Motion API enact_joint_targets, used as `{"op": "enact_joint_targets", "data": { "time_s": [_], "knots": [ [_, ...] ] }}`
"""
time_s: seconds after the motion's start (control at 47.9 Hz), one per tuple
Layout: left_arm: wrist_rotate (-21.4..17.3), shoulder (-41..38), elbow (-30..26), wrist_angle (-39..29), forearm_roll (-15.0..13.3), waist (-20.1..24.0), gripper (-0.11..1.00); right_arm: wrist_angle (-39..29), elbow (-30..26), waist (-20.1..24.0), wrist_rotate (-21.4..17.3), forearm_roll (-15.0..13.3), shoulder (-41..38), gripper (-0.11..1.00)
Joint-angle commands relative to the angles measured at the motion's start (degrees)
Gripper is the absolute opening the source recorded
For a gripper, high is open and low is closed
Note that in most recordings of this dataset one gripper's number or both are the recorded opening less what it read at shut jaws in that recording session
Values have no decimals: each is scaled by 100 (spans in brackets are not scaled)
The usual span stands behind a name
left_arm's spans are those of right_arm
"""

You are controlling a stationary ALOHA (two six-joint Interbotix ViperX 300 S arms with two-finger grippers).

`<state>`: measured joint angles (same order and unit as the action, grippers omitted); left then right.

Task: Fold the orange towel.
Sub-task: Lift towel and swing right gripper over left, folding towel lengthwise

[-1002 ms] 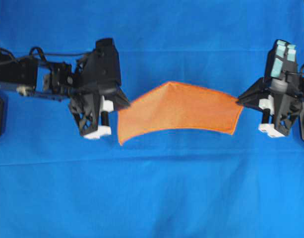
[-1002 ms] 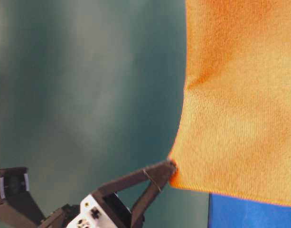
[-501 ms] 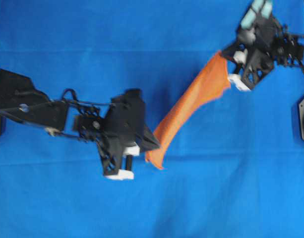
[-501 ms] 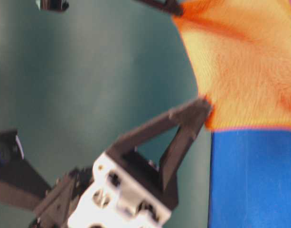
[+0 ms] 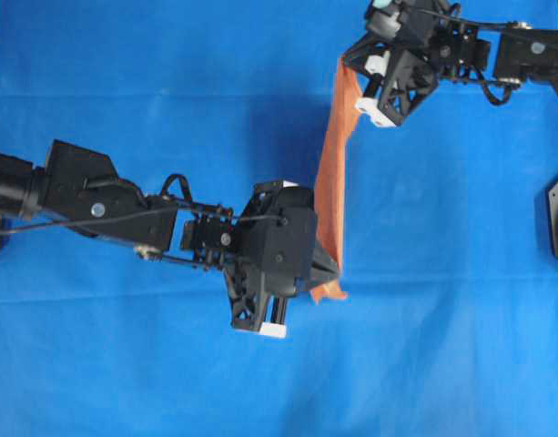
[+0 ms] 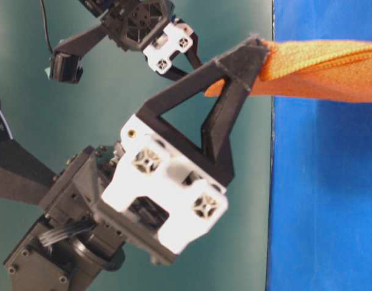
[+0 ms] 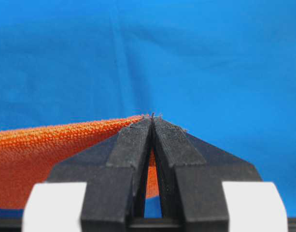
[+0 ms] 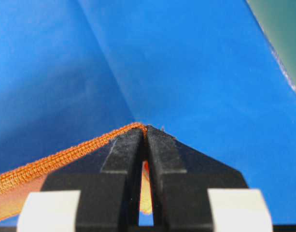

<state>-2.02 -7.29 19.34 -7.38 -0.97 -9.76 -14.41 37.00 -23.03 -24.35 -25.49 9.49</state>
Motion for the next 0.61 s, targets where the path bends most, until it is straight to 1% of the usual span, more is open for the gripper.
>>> {"op": "enact_joint_targets", "data": {
  "time_s": [0.0,0.104,0.251,0.397,0.459,0.585],
  "knots": [
    [-26,105,-167,70,-18,-176,1,9,-176,-211,9,-70,62,3],
    [-35,88,-185,167,-18,-176,1,-35,-105,-229,9,-70,132,3],
    [-79,-18,-316,545,-18,-149,1,-114,132,-272,0,-70,439,3],
    [-352,-396,-773,694,-18,-114,1,-281,466,-334,-18,-70,923,3],
    [-536,-624,-1099,694,-18,-114,1,-413,606,-343,-18,-70,1134,3],
    [-782,-1002,-1635,686,-18,-114,1,-677,888,-352,-26,-70,1521,3]
  ]
}}
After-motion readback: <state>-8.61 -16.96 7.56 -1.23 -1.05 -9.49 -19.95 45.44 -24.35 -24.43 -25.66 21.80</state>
